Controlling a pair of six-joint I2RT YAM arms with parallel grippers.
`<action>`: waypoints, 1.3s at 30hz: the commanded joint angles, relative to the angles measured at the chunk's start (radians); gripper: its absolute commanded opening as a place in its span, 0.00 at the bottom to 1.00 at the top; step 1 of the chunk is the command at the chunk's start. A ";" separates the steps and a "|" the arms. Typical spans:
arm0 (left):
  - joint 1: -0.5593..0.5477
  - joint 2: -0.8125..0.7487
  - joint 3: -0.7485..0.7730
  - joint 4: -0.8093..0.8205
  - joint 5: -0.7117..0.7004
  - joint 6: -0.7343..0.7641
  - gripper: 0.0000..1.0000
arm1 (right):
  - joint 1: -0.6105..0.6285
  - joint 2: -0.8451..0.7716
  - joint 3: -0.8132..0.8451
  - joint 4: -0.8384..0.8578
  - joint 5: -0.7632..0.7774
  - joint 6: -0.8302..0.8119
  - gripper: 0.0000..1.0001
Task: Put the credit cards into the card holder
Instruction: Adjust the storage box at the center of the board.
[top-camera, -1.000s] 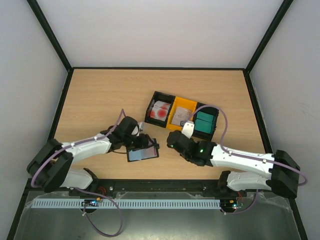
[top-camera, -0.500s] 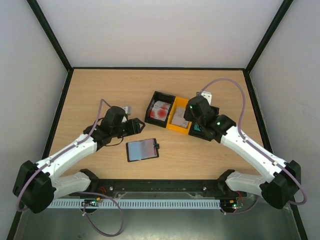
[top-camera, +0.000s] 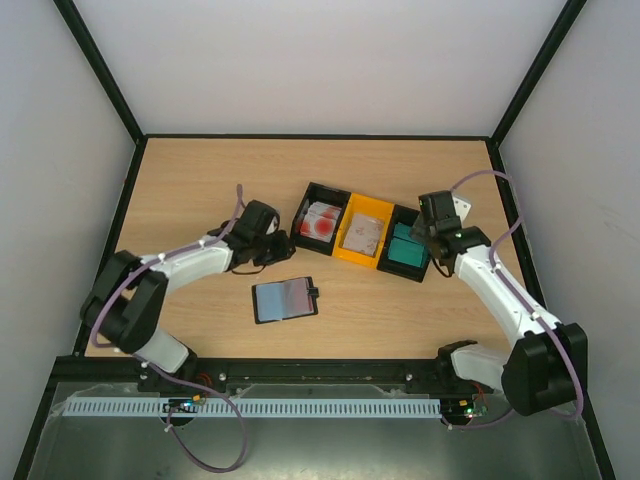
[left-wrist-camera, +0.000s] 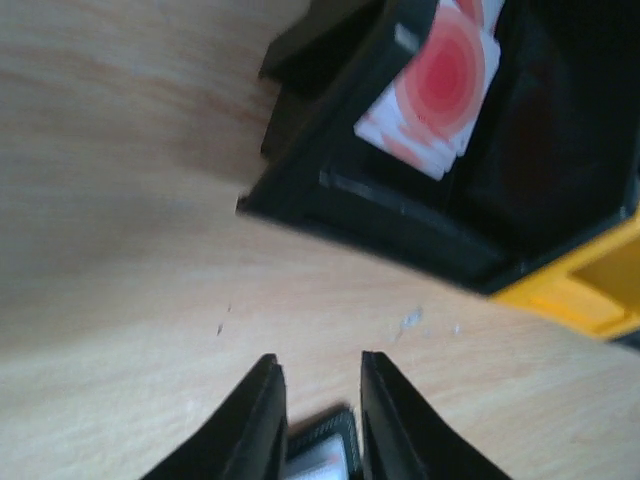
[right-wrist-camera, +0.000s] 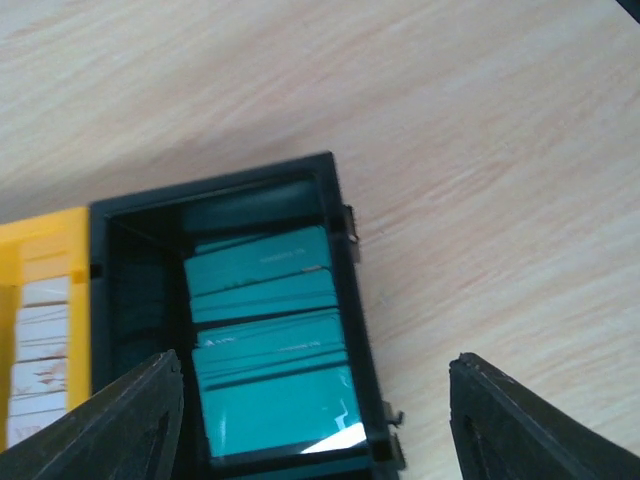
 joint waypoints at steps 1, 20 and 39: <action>0.012 0.106 0.112 0.035 -0.059 0.041 0.21 | -0.027 -0.068 -0.051 -0.001 -0.013 0.049 0.70; 0.108 0.504 0.463 0.008 -0.023 0.160 0.22 | -0.033 0.123 0.086 0.034 -0.317 -0.186 0.67; -0.151 0.316 0.232 0.318 -0.036 -0.278 0.75 | -0.008 0.129 0.023 0.075 -0.350 -0.124 0.65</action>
